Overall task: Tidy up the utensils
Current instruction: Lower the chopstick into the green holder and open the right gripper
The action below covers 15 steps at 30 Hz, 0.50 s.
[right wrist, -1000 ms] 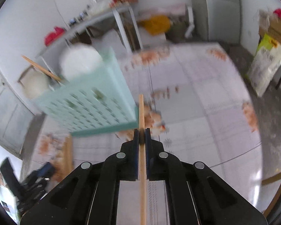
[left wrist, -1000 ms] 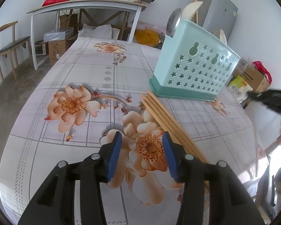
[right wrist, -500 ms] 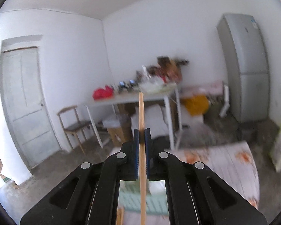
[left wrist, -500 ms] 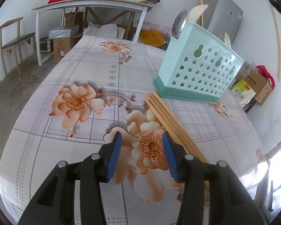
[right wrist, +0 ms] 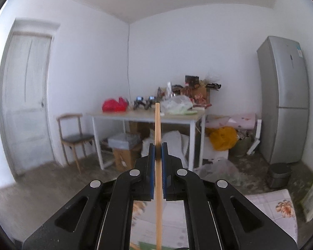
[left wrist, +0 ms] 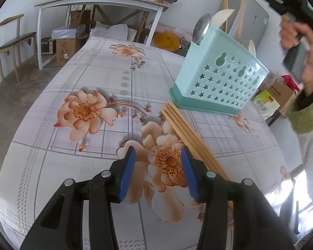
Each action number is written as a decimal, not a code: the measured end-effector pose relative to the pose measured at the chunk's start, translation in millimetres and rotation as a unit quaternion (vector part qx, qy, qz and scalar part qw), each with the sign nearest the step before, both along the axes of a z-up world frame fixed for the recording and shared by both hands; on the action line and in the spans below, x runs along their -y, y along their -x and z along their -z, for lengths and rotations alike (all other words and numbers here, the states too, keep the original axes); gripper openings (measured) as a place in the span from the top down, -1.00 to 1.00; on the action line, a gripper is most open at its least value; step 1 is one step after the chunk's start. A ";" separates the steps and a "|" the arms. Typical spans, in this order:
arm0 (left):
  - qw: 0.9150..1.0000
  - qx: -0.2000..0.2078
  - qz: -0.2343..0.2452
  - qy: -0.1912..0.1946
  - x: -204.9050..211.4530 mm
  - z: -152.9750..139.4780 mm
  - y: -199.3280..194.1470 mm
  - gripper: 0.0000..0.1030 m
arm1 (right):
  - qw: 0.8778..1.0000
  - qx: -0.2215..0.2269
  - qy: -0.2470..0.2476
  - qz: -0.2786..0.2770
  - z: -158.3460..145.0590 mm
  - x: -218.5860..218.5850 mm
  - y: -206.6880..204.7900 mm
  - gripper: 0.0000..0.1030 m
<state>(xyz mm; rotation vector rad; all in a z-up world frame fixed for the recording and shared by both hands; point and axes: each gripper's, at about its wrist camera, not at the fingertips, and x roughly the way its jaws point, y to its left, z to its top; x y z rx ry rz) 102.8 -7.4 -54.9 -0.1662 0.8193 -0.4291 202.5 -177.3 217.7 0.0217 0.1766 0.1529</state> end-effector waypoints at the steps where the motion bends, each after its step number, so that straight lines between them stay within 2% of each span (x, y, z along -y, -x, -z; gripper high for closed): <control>1: 1.000 0.000 0.001 0.001 -0.1 0.0 0.1 0.13 | 1.000 -0.006 0.009 0.001 6.7 -2.5 -0.3 0.92; 4: 1.000 0.002 0.005 0.001 0.6 -0.2 0.5 0.10 | 0.999 -0.033 0.029 -0.001 29.4 -4.6 3.3 0.92; 9: 1.000 0.003 0.007 -0.001 1.0 -0.5 0.8 0.07 | 0.997 -0.070 0.033 -0.001 44.7 2.8 27.5 0.89; 11: 1.000 0.003 0.007 -0.003 1.4 -1.3 1.0 0.06 | 0.997 -0.075 0.032 0.009 42.8 10.0 43.7 0.74; 13: 1.000 0.005 0.004 -0.004 1.7 -2.7 1.6 0.05 | 0.997 -0.071 0.022 0.019 37.0 20.4 61.4 0.36; 15: 1.000 0.009 0.002 -0.006 1.8 -4.9 2.4 0.03 | 0.998 -0.061 0.007 0.029 27.5 32.0 81.7 0.22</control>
